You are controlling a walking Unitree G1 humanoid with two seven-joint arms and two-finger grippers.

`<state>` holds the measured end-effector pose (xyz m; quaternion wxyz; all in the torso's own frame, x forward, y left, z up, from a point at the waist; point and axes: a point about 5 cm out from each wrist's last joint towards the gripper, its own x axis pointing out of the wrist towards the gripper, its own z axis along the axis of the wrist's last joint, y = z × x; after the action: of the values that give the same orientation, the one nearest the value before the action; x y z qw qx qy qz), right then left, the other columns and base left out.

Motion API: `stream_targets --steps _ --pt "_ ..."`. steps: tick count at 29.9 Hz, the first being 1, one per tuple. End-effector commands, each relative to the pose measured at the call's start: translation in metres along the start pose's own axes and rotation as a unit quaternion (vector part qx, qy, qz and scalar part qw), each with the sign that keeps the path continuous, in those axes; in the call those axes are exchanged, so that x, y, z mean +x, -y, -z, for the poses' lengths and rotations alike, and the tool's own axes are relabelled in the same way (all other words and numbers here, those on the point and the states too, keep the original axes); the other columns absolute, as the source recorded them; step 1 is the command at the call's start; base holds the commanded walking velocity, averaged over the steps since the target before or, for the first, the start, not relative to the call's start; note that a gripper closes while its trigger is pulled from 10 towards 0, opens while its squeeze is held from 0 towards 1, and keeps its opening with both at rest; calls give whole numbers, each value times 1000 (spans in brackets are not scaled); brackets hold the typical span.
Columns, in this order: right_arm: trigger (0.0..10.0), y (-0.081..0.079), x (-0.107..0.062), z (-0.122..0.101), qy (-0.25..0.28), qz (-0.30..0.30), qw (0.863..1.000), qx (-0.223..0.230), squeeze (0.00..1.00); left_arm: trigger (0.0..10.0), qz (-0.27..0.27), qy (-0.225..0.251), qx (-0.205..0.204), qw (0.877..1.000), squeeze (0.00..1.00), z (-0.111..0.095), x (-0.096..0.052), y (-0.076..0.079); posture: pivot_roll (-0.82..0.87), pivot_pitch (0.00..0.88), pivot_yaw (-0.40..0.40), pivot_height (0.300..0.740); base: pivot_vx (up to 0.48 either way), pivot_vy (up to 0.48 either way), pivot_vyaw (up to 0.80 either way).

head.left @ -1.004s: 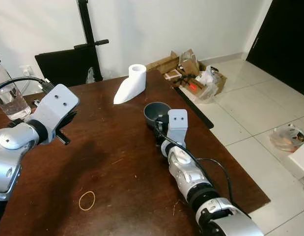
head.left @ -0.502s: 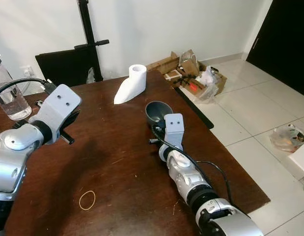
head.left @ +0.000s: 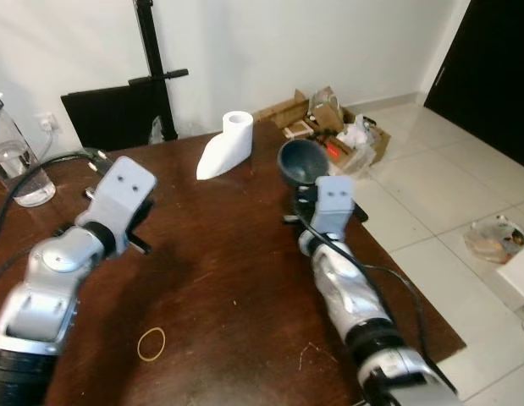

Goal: Setting the table

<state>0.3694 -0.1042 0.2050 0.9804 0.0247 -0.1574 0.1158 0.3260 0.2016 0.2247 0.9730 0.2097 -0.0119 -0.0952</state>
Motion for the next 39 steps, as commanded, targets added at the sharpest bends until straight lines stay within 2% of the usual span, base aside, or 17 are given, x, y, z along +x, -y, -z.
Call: stream_targets --steps 1,3,4,5,8,9,12,17,39 --pt "10000 -1 -10 -8 11 -18 1000 9 0 10000 1 -5 -28 1000 0 4 -2 11 139 97 49 740 0 0 0" --pt "10000 5 -25 -12 12 -11 999 42 0 10000 10 -4 -82 997 0 6 -3 27 129 98 45 740 0 0 0" --pt "10000 5 -25 -12 12 -11 999 42 0 10000 10 -4 -82 997 0 6 -3 27 129 98 45 740 0 0 0" --pt "10000 10 -32 -14 12 -3 999 51 0 10000 13 -4 -108 994 0 7 -3 34 114 97 38 740 0 0 0" --pt "10000 31 -58 -13 2 66 995 78 0 10000 23 -3 -162 986 0 13 -7 64 79 101 33 740 0 0 0" --pt "10000 31 -58 -13 2 66 995 78 0 10000 23 -3 -162 986 0 13 -7 64 79 101 33 740 0 0 0" --pt "10000 48 -74 -7 -13 130 987 95 0 10000 16 -12 -182 983 0 22 -10 77 57 100 42 740 0 0 0" --pt "10000 56 -81 -7 -24 147 985 91 0 10000 -2 -25 -203 979 0 28 -10 82 44 96 45 740 0 0 0" --pt "10000 63 -87 -7 -61 153 983 82 0 10000 -13 -13 -196 980 0 23 -5 89 35 97 39 740 -34 0 0"
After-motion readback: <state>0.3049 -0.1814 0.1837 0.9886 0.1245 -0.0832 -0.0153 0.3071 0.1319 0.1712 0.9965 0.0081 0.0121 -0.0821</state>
